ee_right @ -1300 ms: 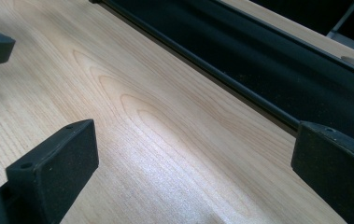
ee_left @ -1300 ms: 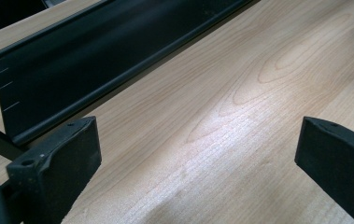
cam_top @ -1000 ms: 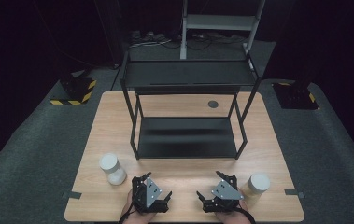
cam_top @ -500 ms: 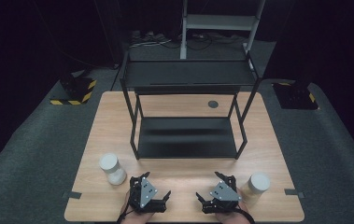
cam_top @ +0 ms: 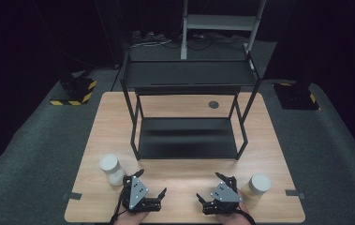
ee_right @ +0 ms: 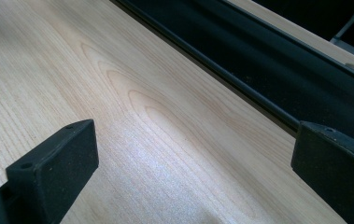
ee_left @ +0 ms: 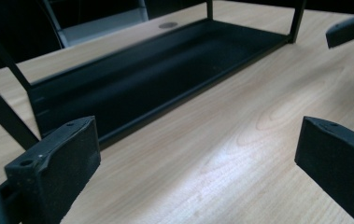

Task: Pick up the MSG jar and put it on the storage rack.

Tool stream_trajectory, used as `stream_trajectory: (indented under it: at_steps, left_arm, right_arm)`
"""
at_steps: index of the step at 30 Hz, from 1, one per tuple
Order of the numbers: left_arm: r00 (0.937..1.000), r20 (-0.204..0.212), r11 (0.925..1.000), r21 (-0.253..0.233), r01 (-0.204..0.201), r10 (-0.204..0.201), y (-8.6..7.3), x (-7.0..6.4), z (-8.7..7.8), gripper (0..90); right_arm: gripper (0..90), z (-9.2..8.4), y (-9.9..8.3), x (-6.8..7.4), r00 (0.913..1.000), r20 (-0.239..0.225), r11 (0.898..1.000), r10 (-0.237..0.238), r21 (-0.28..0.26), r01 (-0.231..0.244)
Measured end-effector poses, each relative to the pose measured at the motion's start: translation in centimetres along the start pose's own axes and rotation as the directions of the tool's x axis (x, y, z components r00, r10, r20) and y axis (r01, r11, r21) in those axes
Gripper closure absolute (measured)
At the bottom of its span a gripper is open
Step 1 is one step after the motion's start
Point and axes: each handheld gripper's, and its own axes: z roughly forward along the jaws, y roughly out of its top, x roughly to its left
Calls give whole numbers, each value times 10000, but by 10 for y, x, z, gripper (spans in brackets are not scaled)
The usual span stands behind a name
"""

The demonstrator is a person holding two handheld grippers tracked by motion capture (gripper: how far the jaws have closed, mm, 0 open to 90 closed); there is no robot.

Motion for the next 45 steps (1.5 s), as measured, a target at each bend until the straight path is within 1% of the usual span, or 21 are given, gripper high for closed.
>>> stream_trajectory:
  at_steps: [6,7,9,13,15,20,21,23,25,28,29,35,40,41,42,43,45]
  left_arm:
    - [9999,-96,9997,-229,46,-48,2,3,-7,4]
    - [9999,-124,9994,-341,70,-75,2,5,-10,4]
    - [9999,-146,9992,-388,41,-47,2,5,-11,4]
    - [9997,-252,9980,-639,23,-39,4,9,-17,4]
    - [9994,-333,9964,-846,-2,-26,3,11,-22,4]
    - [9988,-498,9941,-1088,-20,-35,2,14,-27,4]
    - [9983,-581,9924,-1230,-15,-57,2,16,-29,4]
    - [9980,-626,9918,-1279,2,-83,1,16,-31,4]
    - [9967,-792,9902,-1395,47,-159,2,19,-35,4]
    - [9960,-871,9892,-1466,77,-206,2,20,-38,4]
    - [9952,-943,9874,-1579,105,-257,1,22,-40,4]
    - [9929,-1141,9851,-1716,144,-344,0,25,-44,4]
    - [9896,-1350,9815,-1898,241,-504,-1,30,-50,4]
    - [9878,-1456,9807,-1938,256,-546,-2,31,-51,4]
    - [9878,-1456,9807,-1938,256,-546,-2,31,-51,4]
    - [9861,-1544,9802,-1954,308,-617,-2,34,-53,4]
    - [9852,-1593,9802,-1955,318,-638,-2,34,-54,4]
  right_arm:
    - [0,-1,-1,0,10000,7,10000,-39,-72,39]
    - [0,-1,-1,0,10000,4,10000,-49,-68,49]
    - [0,-1,-1,0,10000,-1,10000,-59,-59,59]
    - [0,-1,-1,0,10000,-11,9999,-60,-82,60]
    - [0,-1,-1,0,10000,-13,9999,-86,-75,86]
    - [0,-1,-1,1,9998,-34,9998,-196,-58,196]
    - [0,-1,-1,1,9998,-39,9998,-209,-59,209]
    - [0,-1,-1,1,9998,-38,9997,-216,-60,216]
    - [0,-1,-1,1,9997,-39,9997,-221,-70,221]
    - [0,-1,-1,1,9997,-47,9997,-231,-69,230]
    - [0,-1,-1,1,9997,-49,9997,-249,-55,249]
    - [0,0,0,2,9994,-57,9994,-344,-30,343]
    - [0,0,0,3,9993,-55,9993,-368,-24,368]
    - [0,0,0,3,9993,-60,9993,-381,-18,381]
    - [0,0,0,3,9993,-60,9993,-381,-18,381]
    - [0,0,0,3,9992,-58,9992,-396,-8,395]
    - [0,0,0,3,9991,-55,9992,-411,-4,411]
